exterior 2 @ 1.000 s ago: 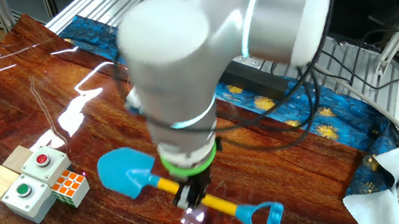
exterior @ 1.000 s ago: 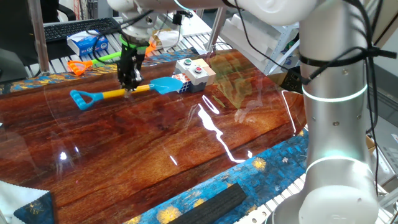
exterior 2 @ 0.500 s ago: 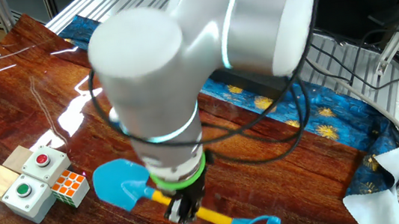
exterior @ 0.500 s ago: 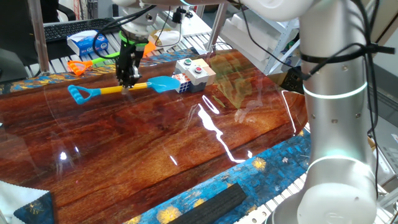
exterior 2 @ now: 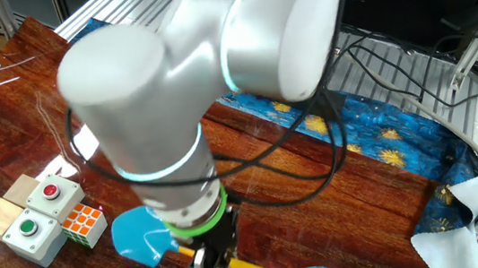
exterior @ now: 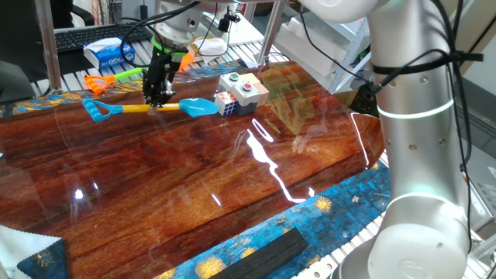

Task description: Use a shovel to scoop up an object

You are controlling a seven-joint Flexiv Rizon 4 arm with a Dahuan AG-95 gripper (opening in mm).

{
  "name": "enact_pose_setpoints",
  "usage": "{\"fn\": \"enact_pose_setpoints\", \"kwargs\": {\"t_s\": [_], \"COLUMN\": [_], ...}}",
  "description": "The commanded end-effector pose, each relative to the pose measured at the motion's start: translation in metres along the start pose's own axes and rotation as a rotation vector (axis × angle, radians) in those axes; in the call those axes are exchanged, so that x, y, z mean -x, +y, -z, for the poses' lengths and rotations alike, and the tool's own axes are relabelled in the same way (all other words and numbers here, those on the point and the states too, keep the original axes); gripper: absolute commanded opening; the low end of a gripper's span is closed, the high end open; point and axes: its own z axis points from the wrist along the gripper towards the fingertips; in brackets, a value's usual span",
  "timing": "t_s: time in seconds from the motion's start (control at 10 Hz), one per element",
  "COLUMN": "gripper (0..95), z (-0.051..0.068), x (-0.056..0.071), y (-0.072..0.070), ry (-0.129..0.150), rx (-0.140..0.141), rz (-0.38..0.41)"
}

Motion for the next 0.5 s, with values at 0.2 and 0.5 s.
{"fn": "enact_pose_setpoints", "kwargs": {"t_s": [0.2, 0.5], "gripper": [0.0, 0.0], "z": [-0.003, -0.005], "x": [0.003, 0.006], "y": [0.01, 0.018], "ry": [0.015, 0.043], "rx": [0.002, -0.003], "rz": [0.026, 0.032]}}
